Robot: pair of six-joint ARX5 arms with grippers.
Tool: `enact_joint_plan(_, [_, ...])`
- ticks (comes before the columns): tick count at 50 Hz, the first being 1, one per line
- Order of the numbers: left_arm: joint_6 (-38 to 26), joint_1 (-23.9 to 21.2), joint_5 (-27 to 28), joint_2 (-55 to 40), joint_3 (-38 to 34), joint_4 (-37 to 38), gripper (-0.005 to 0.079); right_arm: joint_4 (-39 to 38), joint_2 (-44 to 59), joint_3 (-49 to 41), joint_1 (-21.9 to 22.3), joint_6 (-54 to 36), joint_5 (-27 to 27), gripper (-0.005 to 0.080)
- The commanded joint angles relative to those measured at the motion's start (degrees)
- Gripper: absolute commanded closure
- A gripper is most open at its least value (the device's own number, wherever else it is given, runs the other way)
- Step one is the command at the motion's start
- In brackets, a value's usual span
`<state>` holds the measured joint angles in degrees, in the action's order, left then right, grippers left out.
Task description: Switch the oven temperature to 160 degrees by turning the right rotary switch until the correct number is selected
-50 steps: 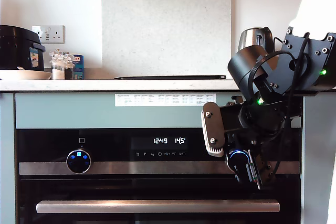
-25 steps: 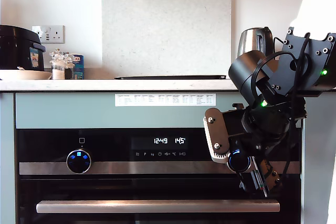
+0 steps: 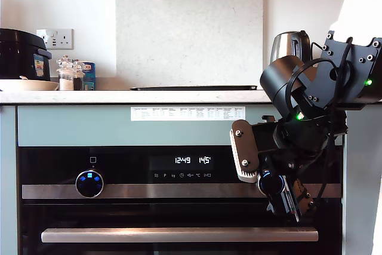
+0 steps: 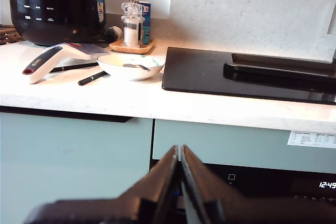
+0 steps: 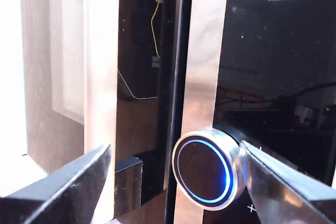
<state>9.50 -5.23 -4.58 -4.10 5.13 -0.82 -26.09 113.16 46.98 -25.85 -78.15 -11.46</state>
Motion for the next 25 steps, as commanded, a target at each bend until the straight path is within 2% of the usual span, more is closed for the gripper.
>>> enact_joint_plan(1, [-0.04,-0.07,-0.02,0.07,0.04,-0.48,0.0764,-0.44,0.79,-0.35,0.81,-0.33,0.00,0.0047])
enact_joint_plan(25, [-0.04,-0.07,-0.04,0.07,0.04,-0.48,0.0764,-0.20,0.83,-0.33,2.62,-1.42,0.70,0.0047])
